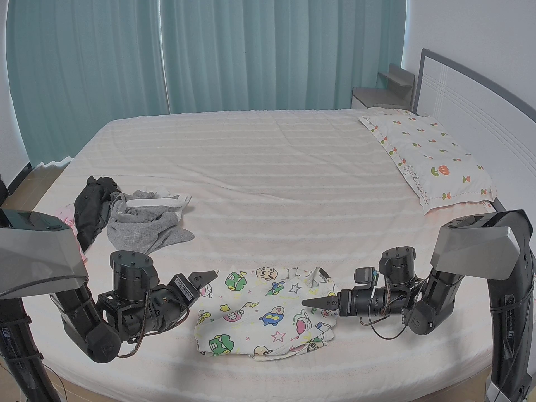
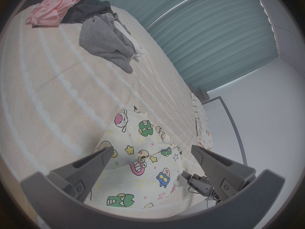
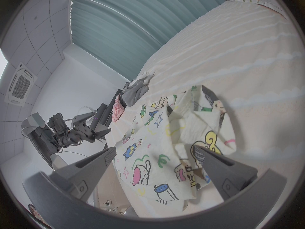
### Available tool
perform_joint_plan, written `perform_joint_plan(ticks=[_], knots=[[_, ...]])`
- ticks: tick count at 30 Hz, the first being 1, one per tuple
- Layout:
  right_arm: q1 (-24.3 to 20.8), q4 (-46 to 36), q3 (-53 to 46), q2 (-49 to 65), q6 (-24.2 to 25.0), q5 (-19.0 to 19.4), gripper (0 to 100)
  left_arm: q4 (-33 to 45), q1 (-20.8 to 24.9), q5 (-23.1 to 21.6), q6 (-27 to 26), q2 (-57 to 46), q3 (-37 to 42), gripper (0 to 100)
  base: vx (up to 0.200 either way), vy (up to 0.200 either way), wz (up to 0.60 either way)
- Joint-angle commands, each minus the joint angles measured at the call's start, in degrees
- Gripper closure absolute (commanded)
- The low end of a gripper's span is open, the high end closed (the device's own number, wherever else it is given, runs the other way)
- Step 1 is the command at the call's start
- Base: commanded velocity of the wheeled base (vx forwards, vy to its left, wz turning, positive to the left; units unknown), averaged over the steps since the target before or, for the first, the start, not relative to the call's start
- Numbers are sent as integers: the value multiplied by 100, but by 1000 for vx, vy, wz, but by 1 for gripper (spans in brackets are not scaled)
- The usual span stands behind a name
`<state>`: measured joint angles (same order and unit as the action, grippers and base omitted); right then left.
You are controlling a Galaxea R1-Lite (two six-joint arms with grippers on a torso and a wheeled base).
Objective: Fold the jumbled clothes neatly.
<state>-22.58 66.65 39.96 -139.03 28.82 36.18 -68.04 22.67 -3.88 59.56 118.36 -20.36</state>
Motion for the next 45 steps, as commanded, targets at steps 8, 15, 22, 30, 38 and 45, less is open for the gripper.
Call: perform_joint_plan(ticks=[8, 15, 22, 30, 38, 45], knots=[[-54, -284, 56, -10, -386, 3, 100, 1, 9, 1, 3, 29, -12, 0, 0, 0, 0], [-27, -319, 12, 25, -465, -6, 100, -8, 9, 1, -6, 29, 14, 0, 0, 0, 0], [192, -328, -261, 210, -553, 3, 100, -8, 0, 1, 3, 91, 14, 0, 0, 0, 0], [140, -266, -1052, 658, -816, 12, 100, -8, 0, 10, 3, 91, 23, 0, 0, 0, 0], [148, -240, -1649, 896, -1353, 12, 100, -8, -9, 10, 3, 91, 58, 0, 0, 0, 0], [131, -257, -1720, 904, -1546, 12, 100, -8, -9, 19, 3, 91, 67, 0, 0, 0, 0]])
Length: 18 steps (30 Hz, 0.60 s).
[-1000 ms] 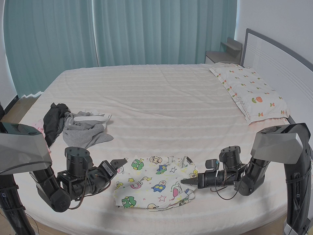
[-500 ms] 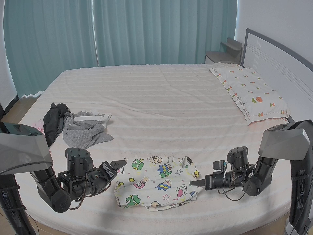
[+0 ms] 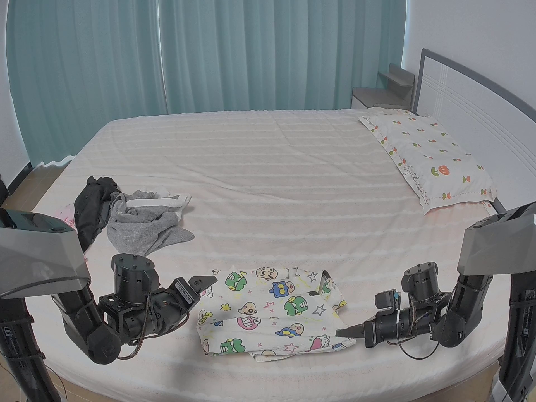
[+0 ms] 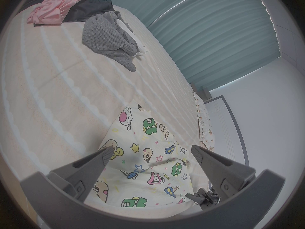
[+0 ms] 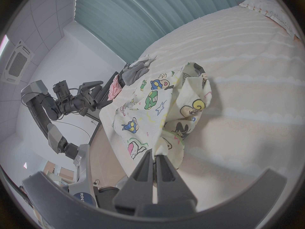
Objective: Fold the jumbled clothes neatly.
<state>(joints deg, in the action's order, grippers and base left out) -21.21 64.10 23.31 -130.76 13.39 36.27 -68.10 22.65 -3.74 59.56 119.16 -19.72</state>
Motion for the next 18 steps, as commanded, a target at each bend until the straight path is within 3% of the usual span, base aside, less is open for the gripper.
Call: perform_joint_plan(ticks=[1, 11, 15, 18], knots=[[-6, -3, -63, 77, -3, 3, 0, -2, 3, 5, 3, 10, 4, 0, 0, 0, 0], [196, -11, -11, 815, -55, 3, 0, -2, -15, 5, 3, -7, 12, 0, 0, 0, 0], [188, -117, 780, 920, 410, -41, 0, -2, -15, 5, 11, 10, 12, 0, 0, 0, 0], [-59, -310, 1572, 463, 841, -340, 0, -2, -24, 14, 3, 10, 21, 0, 0, 0, 0]])
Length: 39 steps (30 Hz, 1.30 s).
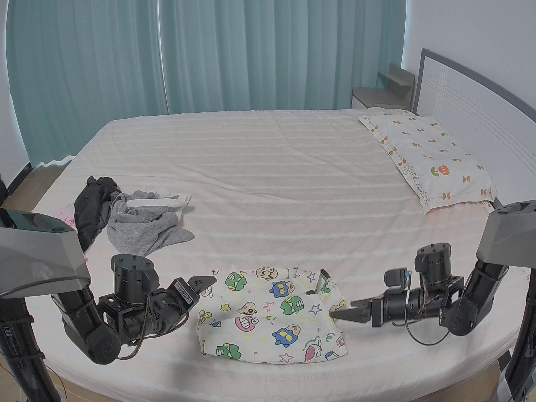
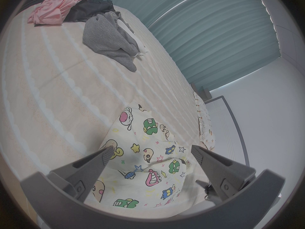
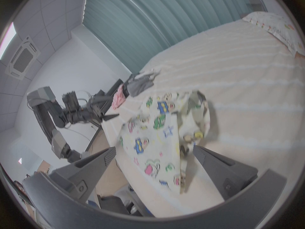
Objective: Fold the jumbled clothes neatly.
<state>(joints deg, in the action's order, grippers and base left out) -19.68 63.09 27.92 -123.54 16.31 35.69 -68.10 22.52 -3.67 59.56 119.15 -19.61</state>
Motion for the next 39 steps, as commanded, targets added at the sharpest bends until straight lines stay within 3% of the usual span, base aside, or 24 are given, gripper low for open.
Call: perform_joint_plan(ticks=[1, 2, 5, 12, 39], knots=[[-230, -218, 1155, -276, 566, -300, 0, -2, -10, 7, 3, 12, 10, 0, 0, 0, 0], [-405, -455, 1612, -575, 751, -546, 0, -2, -10, 7, 3, 12, 37, 0, 0, 0, 0], [-731, -851, 2218, -1014, 803, -810, 0, -2, -10, 7, 3, 20, 72, 0, 0, 0, 0], [-845, -1334, 2930, -1586, 803, -1258, 0, -28, -89, 7, 3, 161, 72, 0, 0, 0, 0], [-643, -1765, 3079, -1911, 786, -1486, 0, -318, -142, 7, 3, 372, 116, 0, 0, 0, 0]])
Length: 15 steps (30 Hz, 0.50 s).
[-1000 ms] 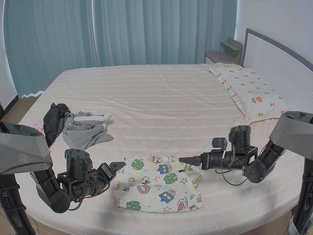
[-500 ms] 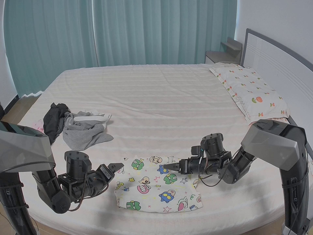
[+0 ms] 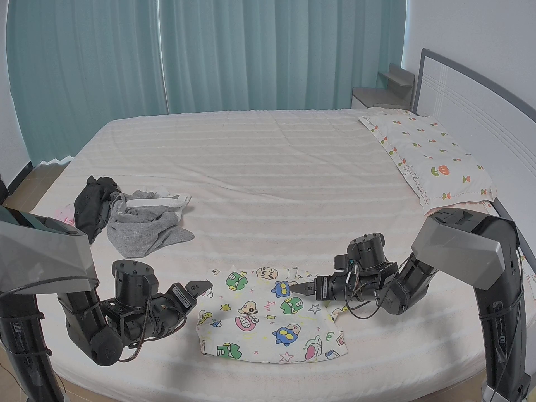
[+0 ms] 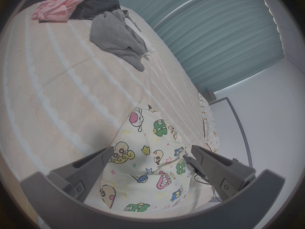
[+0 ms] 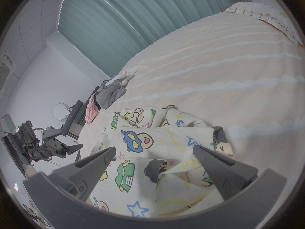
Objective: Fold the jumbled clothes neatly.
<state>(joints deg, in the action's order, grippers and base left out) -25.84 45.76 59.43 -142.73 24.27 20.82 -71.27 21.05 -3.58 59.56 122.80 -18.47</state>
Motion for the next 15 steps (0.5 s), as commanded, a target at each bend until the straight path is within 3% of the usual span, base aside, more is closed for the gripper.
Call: perform_joint_plan(ticks=[1, 3, 4, 15], knots=[[-35, -41, -81, 8, -19, 1, 0, -1, 4, -2, 3, 8, 1, 0, 0, 0, 0], [-96, -112, -116, 17, -37, 1, 0, -1, -5, -2, 3, 8, 1, 0, 0, 0, 0], [-123, -112, -125, 17, -45, 1, 100, -1, 4, -2, 3, 8, 1, 0, 0, 0, 0], [-61, -50, -168, 193, -10, 1, 100, -1, 4, -2, 3, 25, 1, 0, 0, 0, 0]])
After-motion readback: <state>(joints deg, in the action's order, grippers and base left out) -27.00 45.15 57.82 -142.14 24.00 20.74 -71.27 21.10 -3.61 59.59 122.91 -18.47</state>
